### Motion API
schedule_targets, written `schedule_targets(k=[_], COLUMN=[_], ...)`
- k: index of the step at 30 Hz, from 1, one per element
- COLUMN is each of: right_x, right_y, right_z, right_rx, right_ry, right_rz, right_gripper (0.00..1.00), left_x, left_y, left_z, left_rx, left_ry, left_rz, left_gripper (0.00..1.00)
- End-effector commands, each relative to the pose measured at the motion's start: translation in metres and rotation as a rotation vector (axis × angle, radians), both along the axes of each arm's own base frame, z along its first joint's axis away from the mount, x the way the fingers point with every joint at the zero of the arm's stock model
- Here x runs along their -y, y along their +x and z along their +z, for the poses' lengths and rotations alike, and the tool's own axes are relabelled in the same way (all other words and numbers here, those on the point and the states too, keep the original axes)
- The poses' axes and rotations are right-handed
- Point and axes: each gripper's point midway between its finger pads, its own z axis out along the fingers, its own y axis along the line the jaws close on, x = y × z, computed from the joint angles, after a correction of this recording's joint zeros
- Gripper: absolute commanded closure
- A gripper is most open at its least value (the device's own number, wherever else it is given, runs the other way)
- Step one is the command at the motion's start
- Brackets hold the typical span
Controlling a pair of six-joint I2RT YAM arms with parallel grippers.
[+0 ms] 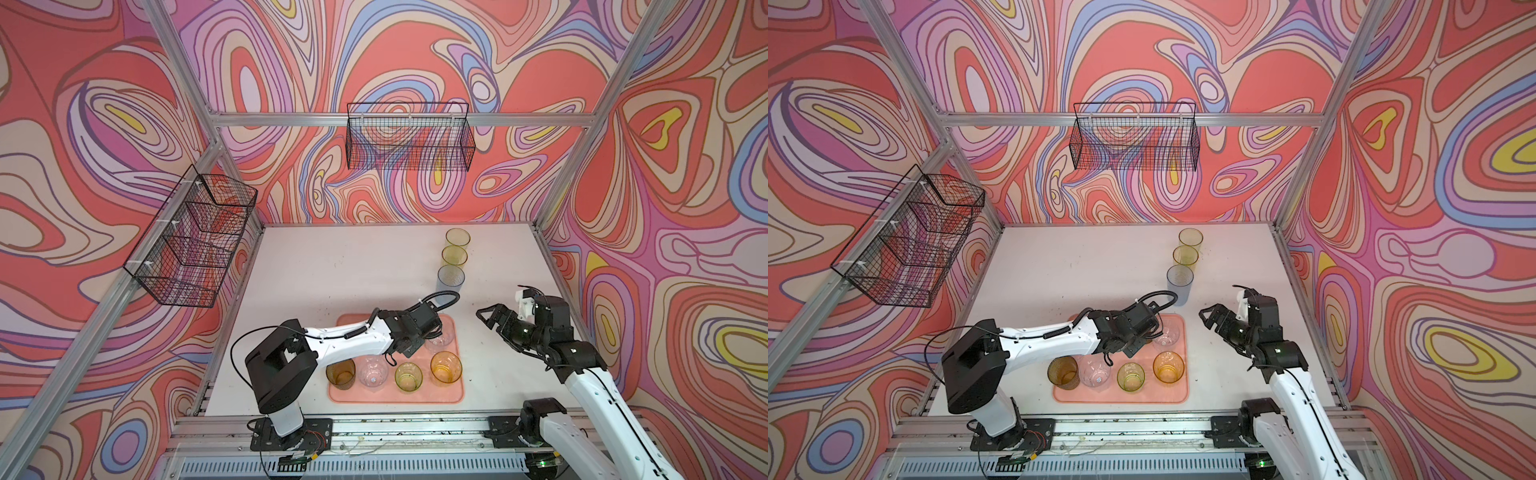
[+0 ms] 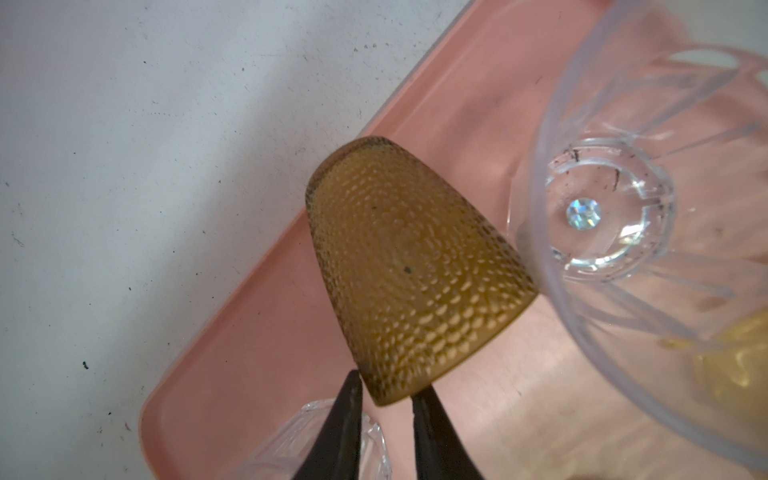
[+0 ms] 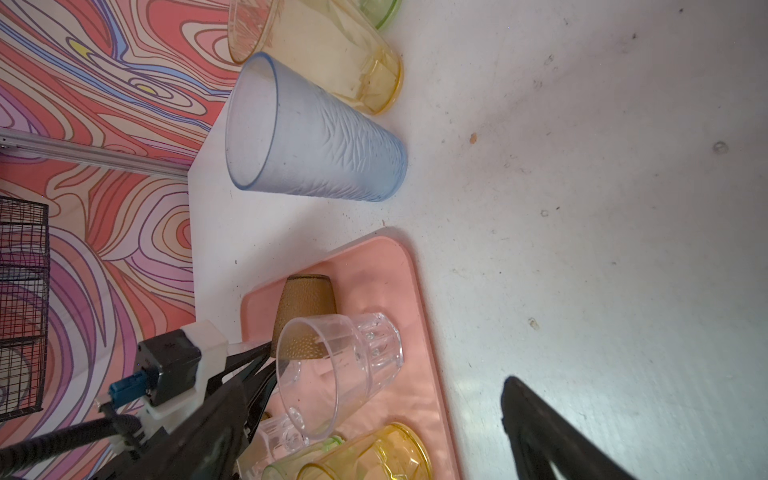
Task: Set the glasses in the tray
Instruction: 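Lift the upside-down brown dimpled glass slightly and start tilting it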
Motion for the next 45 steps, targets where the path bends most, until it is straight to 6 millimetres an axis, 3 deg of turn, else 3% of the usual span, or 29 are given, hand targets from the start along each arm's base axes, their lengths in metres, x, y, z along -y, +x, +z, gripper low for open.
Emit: schedule_targets(k=[1, 9, 16, 29, 35, 45], right_x=[0.001, 0.001, 0.002, 0.002, 0.0, -0.001], right_y=[0.002, 0.002, 0.004, 0.006, 0.008, 0.009], right_z=[0.001, -0.001, -0.002, -0.005, -0.007, -0.008], right_rx=[0.011, 0.006, 0.005, -0.007, -0.016, -0.011], right_ry=[-0.008, -0.01, -0.012, -0.011, 0.006, 0.012], right_rz=[0.001, 0.002, 0.0, -0.006, -0.005, -0.004], right_gripper=[0.02, 0.02, 0.02, 0.02, 0.02, 0.02], left_x=[0.007, 0.01, 0.01, 0.012, 0.014, 0.006], left_y=[0.009, 0.017, 0.021, 0.027, 0.029, 0.032], left_z=[0.005, 0.003, 0.0, 0.008, 0.012, 0.009], left_rx=[0.044, 0.074, 0.093, 0.13, 0.12, 0.111], left_ry=[-0.003, 0.018, 0.035, 0.018, -0.04, -0.076], left_rz=[-0.005, -0.001, 0.004, -0.001, -0.013, -0.004], left_gripper=[0.75, 0.78, 0.89, 0.89, 0.77, 0.67])
